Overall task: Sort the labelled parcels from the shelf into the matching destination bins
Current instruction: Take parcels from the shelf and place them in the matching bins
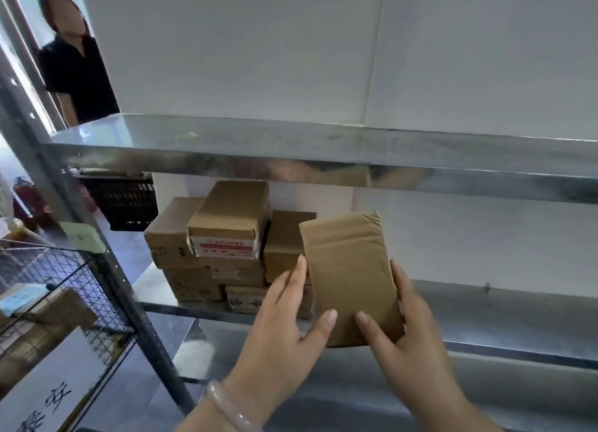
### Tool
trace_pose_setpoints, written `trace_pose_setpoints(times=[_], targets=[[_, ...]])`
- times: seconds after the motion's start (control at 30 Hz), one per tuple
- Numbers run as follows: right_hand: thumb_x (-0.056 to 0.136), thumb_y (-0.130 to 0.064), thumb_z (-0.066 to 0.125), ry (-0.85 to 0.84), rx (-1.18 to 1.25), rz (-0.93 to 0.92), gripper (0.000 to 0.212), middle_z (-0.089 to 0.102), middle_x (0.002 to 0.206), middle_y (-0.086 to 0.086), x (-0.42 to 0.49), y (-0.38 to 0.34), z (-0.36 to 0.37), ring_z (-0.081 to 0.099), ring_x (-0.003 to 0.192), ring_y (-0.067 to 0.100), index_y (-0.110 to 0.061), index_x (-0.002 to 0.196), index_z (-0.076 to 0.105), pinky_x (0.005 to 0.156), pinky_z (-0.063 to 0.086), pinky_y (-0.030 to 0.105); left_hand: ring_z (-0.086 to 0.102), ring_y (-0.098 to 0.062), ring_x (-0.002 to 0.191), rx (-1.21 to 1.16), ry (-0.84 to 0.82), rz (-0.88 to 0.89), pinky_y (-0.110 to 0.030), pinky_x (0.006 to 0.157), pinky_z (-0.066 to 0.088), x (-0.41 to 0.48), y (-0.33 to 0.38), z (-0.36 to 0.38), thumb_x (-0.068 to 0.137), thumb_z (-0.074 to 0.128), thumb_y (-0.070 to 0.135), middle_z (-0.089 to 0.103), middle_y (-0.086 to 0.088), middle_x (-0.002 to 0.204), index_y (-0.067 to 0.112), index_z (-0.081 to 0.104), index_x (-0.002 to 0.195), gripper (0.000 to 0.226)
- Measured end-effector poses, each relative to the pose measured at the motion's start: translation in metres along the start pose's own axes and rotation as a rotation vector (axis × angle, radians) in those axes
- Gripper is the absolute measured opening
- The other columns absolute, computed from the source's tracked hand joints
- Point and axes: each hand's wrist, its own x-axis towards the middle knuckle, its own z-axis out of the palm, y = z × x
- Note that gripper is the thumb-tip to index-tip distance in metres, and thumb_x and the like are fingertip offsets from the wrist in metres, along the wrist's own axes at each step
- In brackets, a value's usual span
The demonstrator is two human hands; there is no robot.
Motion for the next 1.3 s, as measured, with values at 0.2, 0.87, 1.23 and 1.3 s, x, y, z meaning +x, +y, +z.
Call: trace_pose_setpoints(times=[0.2, 0.87, 1.23, 1.3], targets=[[0.077, -0.052, 0.067, 0.096, -0.240, -0.370, 0.082, 0.040, 0.149, 0.003, -0.019, -0.052, 0.042, 0.043, 0.131, 0.032, -0.026, 0.149, 0.038, 0.103, 0.042, 0.057, 0.045, -0.011, 0.135, -0.496, 0.217, -0.089, -0.041, 0.109, 0.044, -0.021, 0.004, -0.030, 0.059, 0.081, 0.060, 0.034, 0.002, 0.152, 0.035, 0.009, 0.157, 0.124], [0.070, -0.055, 0.076, -0.778, 0.449, -0.353, 0.067, 0.043, 0.134, -0.030, 0.008, -0.146, 0.150, 0.038, 0.117, -0.024, -0.056, 0.130, 0.044, 0.086, 0.034, -0.003, 0.067, -0.030, 0.111, -1.024, 0.735, -0.343, -0.054, 0.098, 0.052, -0.098, -0.068, -0.148, 0.084, 0.069, 0.042, 0.071, -0.013, 0.119, 0.018, 0.068, 0.122, 0.045], [0.063, -0.070, 0.071, -0.639, 0.062, -0.768, 0.082, 0.018, 0.149, -0.030, 0.014, -0.138, 0.176, 0.012, 0.138, -0.001, -0.054, 0.137, 0.039, 0.109, 0.016, 0.028, 0.051, 0.004, 0.120, -0.368, 0.936, -0.470, -0.018, 0.086, 0.044, -0.128, -0.070, -0.154, 0.087, 0.067, 0.050, 0.045, 0.026, 0.140, 0.081, 0.028, 0.118, 0.059], [0.063, -0.071, 0.070, -0.654, 0.067, -0.790, 0.082, 0.019, 0.148, -0.030, 0.018, -0.138, 0.183, 0.012, 0.138, 0.000, -0.051, 0.137, 0.041, 0.110, 0.017, 0.030, 0.043, 0.007, 0.123, -0.249, 0.949, -0.486, -0.019, 0.091, 0.041, -0.129, -0.067, -0.156, 0.084, 0.066, 0.055, 0.036, 0.030, 0.139, 0.088, 0.022, 0.109, 0.061]])
